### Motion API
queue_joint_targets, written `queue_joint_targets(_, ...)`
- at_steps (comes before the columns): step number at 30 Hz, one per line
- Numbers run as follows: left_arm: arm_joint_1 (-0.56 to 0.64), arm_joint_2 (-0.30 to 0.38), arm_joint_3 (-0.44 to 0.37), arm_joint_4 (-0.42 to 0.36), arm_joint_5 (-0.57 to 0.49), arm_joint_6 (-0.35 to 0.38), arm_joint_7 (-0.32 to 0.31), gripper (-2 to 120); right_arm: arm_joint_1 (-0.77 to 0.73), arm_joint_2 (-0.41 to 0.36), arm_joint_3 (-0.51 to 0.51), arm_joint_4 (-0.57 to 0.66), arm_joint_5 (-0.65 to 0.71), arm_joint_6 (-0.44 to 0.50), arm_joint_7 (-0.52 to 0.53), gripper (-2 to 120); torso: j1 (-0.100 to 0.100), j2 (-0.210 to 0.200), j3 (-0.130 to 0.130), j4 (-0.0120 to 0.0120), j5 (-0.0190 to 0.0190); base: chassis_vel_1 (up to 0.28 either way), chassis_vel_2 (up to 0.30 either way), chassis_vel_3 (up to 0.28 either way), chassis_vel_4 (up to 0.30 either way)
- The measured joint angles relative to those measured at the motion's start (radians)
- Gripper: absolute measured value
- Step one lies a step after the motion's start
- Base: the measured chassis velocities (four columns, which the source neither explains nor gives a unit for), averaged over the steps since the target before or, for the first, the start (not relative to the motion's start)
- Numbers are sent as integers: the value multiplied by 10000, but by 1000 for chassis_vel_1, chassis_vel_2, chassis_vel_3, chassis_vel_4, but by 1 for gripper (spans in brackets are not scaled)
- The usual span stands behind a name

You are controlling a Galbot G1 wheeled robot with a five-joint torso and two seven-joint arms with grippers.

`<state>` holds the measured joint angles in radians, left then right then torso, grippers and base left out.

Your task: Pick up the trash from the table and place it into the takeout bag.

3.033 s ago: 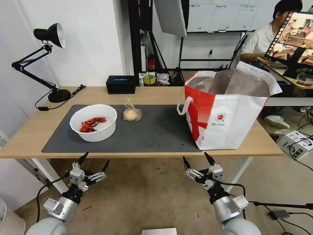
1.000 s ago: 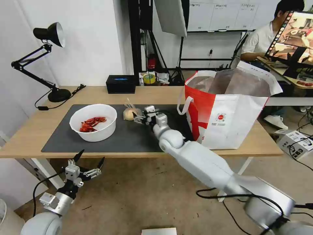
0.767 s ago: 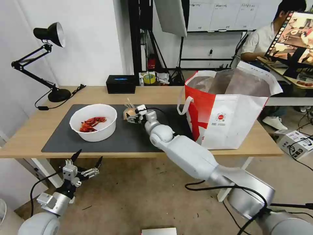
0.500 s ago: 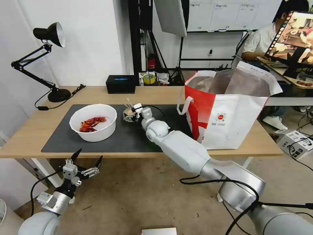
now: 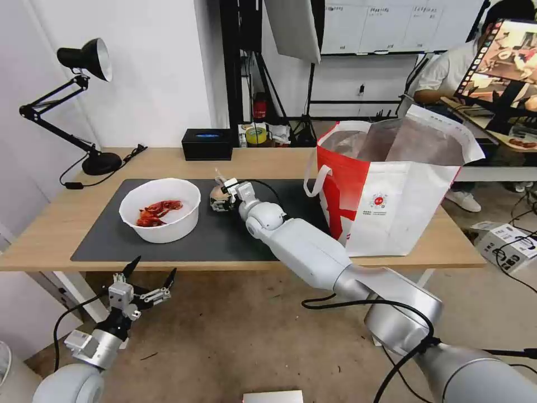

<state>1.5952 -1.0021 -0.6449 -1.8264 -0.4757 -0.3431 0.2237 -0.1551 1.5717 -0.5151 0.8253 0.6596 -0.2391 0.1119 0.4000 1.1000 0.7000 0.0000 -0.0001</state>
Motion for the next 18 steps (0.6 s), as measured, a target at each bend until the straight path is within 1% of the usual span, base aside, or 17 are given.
queue_joint_targets(13, 61, -42, -18, -46, 4, -37, 0, 100, 20, -7, -139, -12, 40, -133, -97, 99, 0, 0, 0, 0, 1, 0, 0, 0, 0)
queue_joint_targets(16, 70, -110, -21, -54, 20, -69, 1, 100, -11, -13, -146, 20, 112, -169, -97, 84, 0, 0, 0, 0, 1, 0, 0, 0, 0)
queue_joint_targets(17, 70, -110, -21, -54, 20, -69, 1, 100, -11, -13, -146, 20, 112, -169, -97, 84, 0, 0, 0, 0, 1, 0, 0, 0, 0)
queue_joint_targets(18, 81, -133, -24, -61, 25, -76, 3, 100, -34, -16, -147, 40, 144, -171, -96, 80, 0, 0, 0, 0, 1, 0, 0, 0, 0)
